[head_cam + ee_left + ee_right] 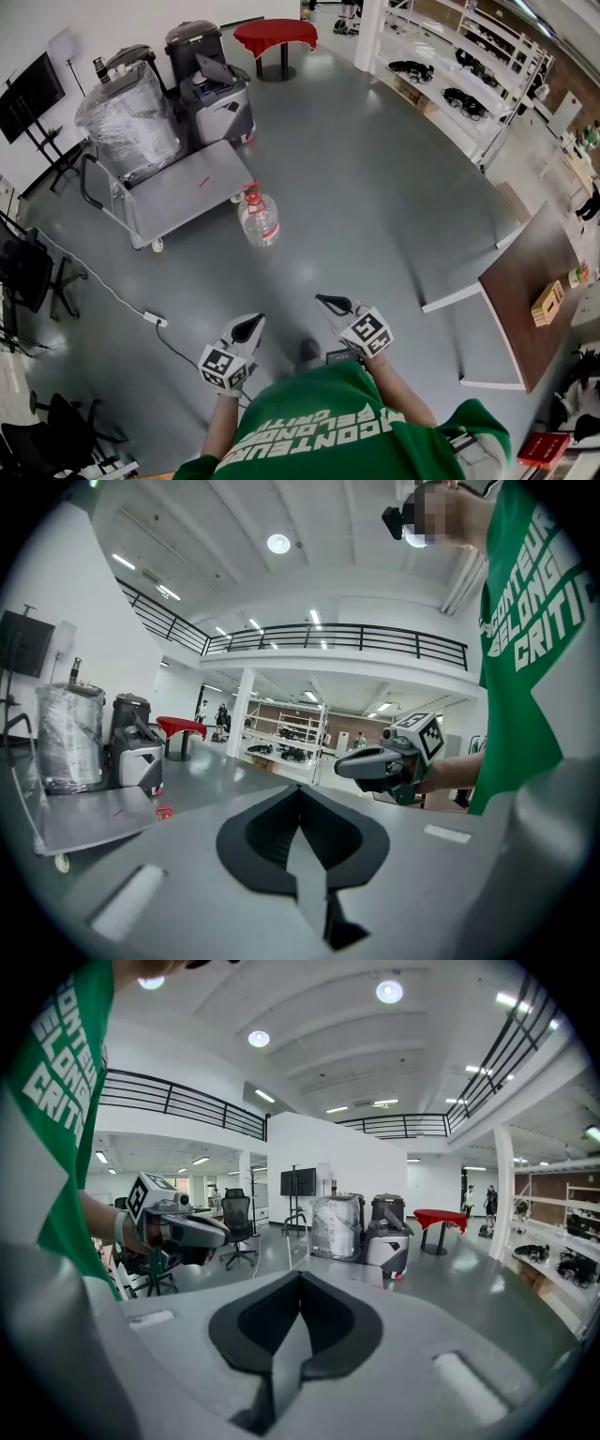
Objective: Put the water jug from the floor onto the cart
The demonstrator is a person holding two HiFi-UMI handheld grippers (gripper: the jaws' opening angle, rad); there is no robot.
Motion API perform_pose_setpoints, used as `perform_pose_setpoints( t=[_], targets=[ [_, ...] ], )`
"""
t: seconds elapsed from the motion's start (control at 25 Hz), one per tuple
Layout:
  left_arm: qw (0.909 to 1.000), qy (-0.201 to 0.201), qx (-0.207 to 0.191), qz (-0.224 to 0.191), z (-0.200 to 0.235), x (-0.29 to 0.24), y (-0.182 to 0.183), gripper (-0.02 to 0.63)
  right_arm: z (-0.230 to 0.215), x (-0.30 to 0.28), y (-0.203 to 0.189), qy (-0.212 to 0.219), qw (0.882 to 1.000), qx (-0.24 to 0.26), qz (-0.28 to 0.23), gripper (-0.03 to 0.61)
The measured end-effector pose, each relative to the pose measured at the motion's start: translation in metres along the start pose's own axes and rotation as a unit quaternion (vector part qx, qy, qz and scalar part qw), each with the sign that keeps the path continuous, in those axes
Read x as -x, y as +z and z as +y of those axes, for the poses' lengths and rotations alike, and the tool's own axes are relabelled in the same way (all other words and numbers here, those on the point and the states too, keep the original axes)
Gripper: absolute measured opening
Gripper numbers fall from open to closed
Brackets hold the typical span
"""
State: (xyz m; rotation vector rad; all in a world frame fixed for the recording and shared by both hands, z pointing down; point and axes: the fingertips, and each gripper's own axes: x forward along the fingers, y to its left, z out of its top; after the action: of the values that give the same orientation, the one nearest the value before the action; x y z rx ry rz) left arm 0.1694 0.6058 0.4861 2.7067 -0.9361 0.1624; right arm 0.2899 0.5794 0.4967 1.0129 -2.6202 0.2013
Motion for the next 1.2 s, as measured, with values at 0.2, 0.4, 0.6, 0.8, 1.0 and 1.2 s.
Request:
perform_pose_setpoints(
  t=[0.2, 0.4, 0.6, 0.8, 1.0, 1.2],
  targets=[
    [1.0, 0.006, 0.001, 0.001, 0.012, -0.007, 0.003, 0.011, -0.012, -0.01, 0.001, 0.003, 1.0, -0.001, -0.002, -0.009],
    [0.9999, 0.015, 0.006, 0.0, 0.029, -0.014, 0.008, 0.011, -0.026, -0.024, 0.006, 0.006, 1.0, 0.0, -0.004, -0.009],
    [0.9999, 0.014, 0.005, 0.002, 0.034, -0.031, 0.011, 0.011, -0.043, -0.028, 0.007, 0.008, 1.0, -0.002, -0.006, -0.009],
    [0.9999, 0.013, 0.004, 0.003, 0.037, -0.052, 0.015, 0.011, -0.064, -0.03, 0.004, 0.008, 1.0, -0.005, -0.006, -0.009],
    [0.9999, 0.011, 0.0, 0.005, 0.032, -0.071, 0.02, 0.011, -0.08, -0.028, 0.002, 0.016, 1.0, -0.004, -0.006, -0.009],
    [0.9999, 0.011, -0.001, 0.007, 0.029, -0.08, 0.024, 0.011, -0.084, -0.031, -0.007, 0.03, 1.0, -0.009, 0.004, -0.009]
  ],
)
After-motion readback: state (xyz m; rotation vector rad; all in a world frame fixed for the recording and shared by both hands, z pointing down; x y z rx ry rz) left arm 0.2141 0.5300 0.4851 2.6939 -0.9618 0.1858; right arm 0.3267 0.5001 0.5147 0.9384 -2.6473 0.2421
